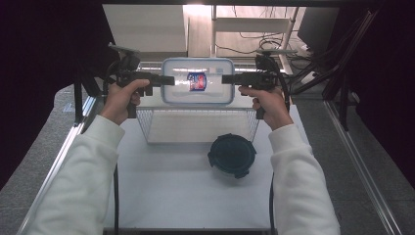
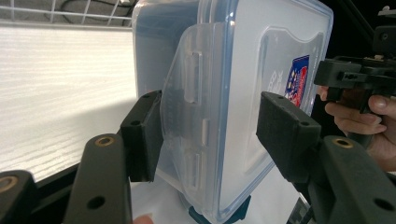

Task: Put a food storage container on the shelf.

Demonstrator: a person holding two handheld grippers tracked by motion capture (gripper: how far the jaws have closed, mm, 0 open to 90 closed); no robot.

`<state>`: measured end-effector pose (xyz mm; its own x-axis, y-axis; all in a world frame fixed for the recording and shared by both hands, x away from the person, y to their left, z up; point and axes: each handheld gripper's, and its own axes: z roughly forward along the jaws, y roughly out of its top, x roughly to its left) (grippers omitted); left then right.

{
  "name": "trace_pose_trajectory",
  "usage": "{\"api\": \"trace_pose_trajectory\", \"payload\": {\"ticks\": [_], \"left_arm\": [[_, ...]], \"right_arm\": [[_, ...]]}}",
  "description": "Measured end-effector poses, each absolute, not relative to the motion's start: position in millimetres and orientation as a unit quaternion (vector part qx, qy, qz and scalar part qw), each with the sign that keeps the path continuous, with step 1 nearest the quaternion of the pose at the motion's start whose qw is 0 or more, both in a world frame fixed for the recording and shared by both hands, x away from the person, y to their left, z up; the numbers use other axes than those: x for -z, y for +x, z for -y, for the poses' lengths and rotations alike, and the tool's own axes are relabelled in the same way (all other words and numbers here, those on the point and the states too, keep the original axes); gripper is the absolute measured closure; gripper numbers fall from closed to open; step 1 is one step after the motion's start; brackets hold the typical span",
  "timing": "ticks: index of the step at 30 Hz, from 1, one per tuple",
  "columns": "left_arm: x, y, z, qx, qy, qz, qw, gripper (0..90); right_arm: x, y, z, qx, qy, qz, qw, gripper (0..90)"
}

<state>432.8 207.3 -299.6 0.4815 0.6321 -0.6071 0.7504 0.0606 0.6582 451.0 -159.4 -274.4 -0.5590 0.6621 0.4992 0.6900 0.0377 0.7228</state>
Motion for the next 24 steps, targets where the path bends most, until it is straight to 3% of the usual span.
{"api": "trace_pose_trajectory", "payload": {"ticks": [24], "left_arm": [[326, 474, -215, 0.113, 0.622, -0.556, 0.539, 41.8]], "right_arm": [[301, 496, 153, 0.506, -0.546, 0.666, 0.051, 40.7]]}}
